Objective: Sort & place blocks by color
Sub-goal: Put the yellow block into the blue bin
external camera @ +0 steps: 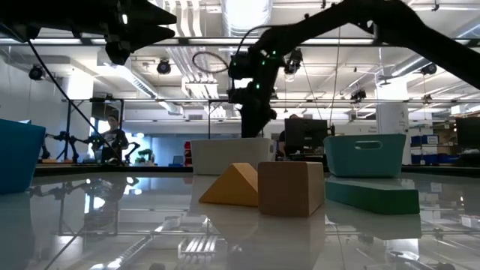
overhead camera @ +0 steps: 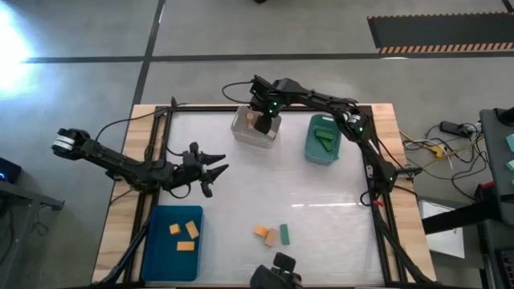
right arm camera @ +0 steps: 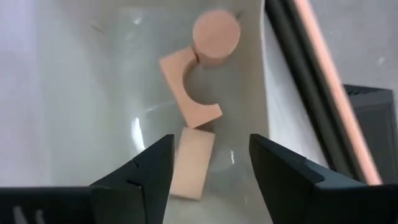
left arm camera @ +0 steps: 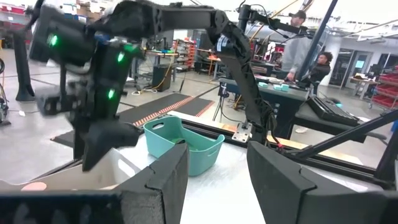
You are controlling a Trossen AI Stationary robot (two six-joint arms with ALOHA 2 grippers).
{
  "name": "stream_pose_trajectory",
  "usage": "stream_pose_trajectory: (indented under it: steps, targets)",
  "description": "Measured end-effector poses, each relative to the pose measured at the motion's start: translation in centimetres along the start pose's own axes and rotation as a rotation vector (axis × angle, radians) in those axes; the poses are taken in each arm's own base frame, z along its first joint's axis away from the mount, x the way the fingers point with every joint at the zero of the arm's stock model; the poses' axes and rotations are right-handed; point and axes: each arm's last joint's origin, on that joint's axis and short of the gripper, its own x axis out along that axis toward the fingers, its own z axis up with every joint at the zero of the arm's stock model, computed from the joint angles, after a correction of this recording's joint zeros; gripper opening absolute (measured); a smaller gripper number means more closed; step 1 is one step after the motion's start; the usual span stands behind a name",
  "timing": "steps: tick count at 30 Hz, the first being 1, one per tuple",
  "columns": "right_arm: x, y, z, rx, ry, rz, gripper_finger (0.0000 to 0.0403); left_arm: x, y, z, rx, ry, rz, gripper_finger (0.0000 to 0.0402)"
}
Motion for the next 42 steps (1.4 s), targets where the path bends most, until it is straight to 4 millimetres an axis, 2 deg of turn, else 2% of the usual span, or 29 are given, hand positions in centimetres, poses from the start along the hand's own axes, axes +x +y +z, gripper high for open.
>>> stream_pose_trajectory:
  steps: [4, 8, 11, 15, 22, 27, 36, 42]
  targets:
    - [-2.4, 0.9, 0.2, -0.019, -0.047, 0.002, 0.0191, 0.0, 0.0, 0.0, -0.017, 0.000, 0.000, 0.0148]
    - [-4.4, 2.7, 0.5, -0.077, -0.102, 0.014, 0.0183, 0.0, 0.0, -0.1, -0.106, 0.004, -0.001, 0.0148]
    - [-6.4, 4.7, 1.1, -0.143, -0.193, 0.020, 0.0177, -0.1, -0.3, -0.2, -0.191, 0.012, -0.015, 0.0148]
    - [-8.9, 7.4, 1.6, -0.231, -0.312, 0.032, 0.0168, -0.3, -1.4, -0.3, -0.210, 0.033, -0.067, 0.0148]
    - [-12.1, 12.4, 0.8, -0.371, -0.387, 0.077, 0.0147, -0.2, -2.7, -0.8, -0.194, 0.070, -0.106, 0.0148]
    - [-11.9, 15.2, -0.3, -0.420, -0.361, 0.156, 0.0130, 0.2, -3.1, -1.6, -0.192, 0.104, -0.103, 0.0148]
    - [-10.0, 18.9, -3.2, -0.348, -0.232, 0.248, 0.0102, 0.6, -3.8, -2.5, -0.222, 0.167, -0.187, 0.0147]
    - [-9.6, 22.6, -6.6, -0.267, -0.073, 0.289, 0.0086, 0.6, -3.9, -2.4, -0.221, 0.174, -0.223, 0.0148]
